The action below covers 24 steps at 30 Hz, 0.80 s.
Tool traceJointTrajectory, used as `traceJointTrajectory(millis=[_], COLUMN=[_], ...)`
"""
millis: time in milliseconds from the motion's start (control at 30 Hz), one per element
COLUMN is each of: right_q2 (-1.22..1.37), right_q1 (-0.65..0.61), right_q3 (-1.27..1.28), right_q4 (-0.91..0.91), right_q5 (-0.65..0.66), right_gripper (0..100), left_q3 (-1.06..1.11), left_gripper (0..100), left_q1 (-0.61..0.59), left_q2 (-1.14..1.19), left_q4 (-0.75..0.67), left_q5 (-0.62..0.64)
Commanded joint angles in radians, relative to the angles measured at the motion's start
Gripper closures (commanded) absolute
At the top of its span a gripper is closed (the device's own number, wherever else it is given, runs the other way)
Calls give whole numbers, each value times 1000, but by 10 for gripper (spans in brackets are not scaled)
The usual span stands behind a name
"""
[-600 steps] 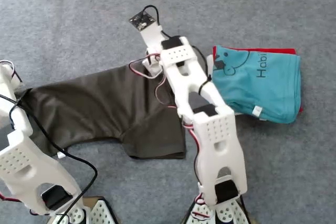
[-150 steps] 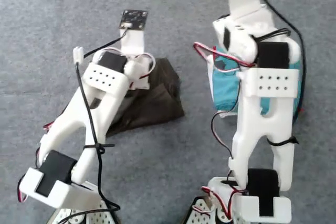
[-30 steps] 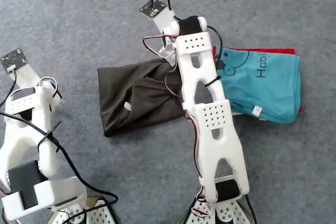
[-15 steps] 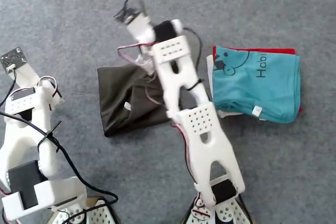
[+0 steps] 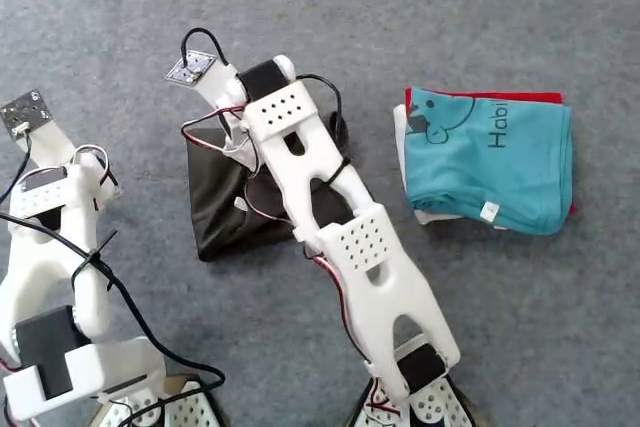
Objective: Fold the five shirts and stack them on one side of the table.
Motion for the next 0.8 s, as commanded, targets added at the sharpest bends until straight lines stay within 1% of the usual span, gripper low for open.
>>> traceJointTrajectory(millis=[0, 133, 233, 333, 433, 600, 767], right_q2=[-62, -96, -91, -33, 44, 104, 105], right_q1=[0, 66, 28, -21, -34, -20, 11], right_q3=[-19, -140, -211, -213, -219, -220, -211], right_q4=[-9, 9, 2, -35, -48, 0, 15], right_q5=[-6, -14, -52, -52, -52, -52, -54], right_gripper=[982, 983, 983, 983, 983, 983, 983], left_q3=[-22, -22, -22, -22, -22, -22, -22], left_gripper=[968, 968, 968, 968, 968, 968, 968], left_q1=[-10, -10, -10, -12, -12, -12, -12], left_q2=[-38, -38, -38, -38, -38, -38, -38], left_q4=[-9, -11, -12, -12, -12, -12, -12], left_q5=[-8, -8, -8, -8, -8, -8, -8])
